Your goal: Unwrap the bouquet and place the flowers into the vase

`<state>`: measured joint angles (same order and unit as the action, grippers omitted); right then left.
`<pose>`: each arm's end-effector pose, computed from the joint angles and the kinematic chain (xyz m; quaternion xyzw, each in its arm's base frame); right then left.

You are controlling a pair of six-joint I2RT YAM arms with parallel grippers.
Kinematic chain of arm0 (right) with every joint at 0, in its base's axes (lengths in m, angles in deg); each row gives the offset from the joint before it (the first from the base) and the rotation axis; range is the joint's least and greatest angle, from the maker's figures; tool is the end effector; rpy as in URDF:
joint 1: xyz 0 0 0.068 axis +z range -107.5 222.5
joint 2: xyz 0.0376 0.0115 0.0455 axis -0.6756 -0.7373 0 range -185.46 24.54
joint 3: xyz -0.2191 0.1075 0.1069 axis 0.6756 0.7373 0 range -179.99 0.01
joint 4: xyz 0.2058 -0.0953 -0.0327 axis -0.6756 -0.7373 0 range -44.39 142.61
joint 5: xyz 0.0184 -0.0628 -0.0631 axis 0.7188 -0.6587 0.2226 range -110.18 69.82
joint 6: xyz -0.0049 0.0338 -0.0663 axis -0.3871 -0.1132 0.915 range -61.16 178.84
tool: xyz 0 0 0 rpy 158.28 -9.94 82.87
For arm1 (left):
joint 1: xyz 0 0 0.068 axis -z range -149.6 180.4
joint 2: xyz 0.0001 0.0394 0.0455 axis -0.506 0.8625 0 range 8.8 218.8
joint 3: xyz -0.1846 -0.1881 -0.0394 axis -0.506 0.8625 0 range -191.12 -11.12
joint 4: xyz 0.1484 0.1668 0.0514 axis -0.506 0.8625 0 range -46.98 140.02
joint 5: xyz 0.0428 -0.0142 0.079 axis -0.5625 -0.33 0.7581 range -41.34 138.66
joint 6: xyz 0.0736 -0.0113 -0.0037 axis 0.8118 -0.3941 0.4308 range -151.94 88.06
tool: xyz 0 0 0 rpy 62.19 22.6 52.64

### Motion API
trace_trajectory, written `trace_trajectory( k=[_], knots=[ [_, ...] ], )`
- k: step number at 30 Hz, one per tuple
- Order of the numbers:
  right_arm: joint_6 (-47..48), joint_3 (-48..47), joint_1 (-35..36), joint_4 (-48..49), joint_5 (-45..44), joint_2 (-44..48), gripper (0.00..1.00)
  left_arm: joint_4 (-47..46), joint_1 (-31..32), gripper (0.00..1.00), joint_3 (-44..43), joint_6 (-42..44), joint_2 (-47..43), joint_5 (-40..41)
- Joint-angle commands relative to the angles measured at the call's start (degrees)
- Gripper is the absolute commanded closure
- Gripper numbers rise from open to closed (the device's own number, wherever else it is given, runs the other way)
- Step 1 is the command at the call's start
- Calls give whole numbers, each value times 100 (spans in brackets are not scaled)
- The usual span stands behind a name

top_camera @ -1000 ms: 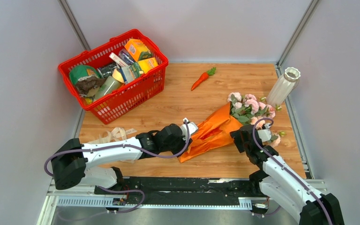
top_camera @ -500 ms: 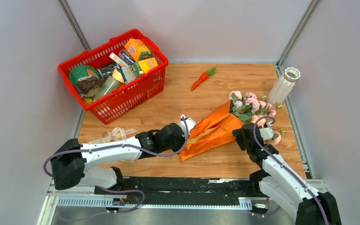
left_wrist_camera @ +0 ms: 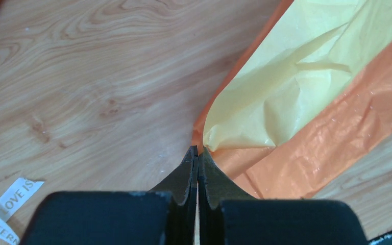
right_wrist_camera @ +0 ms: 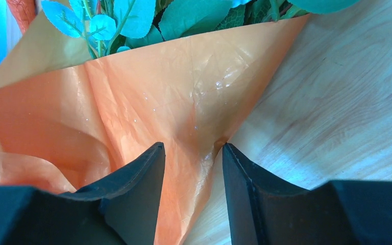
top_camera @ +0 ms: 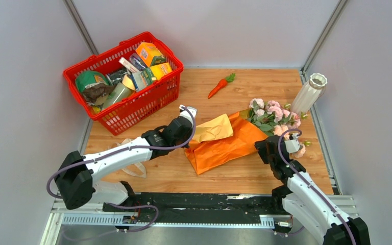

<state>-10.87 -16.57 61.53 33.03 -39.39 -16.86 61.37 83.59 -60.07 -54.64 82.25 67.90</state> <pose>0.1371 0.0255 0.1568 0.4474 0.7938 0.1572 0.3807 0.1725 -0.1961 0.2371 0.1731 0.8894 -0.1217 0.4052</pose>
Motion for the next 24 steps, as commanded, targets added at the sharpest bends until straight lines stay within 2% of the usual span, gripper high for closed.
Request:
trace_trajectory(
  k=[1,7,10,15,19,24],
  knots=[
    [133,41,-66,24,-154,98,52,379,-335,100,-475,-103,283,210],
    [274,-73,-101,-117,-259,238,53,950,-625,96,-984,-112,705,852],
    [388,-135,-110,-204,-312,361,53,1074,-740,93,-994,-243,820,844],
    [721,-354,-110,-407,-418,625,53,1206,-836,70,-958,-358,1127,1036],
    [1073,-644,-101,-582,-365,845,54,1636,-977,61,-1344,-446,1330,1563],
    [1337,-829,-110,-679,-76,880,54,1997,-1003,55,-1837,-464,1102,1951]
  ],
)
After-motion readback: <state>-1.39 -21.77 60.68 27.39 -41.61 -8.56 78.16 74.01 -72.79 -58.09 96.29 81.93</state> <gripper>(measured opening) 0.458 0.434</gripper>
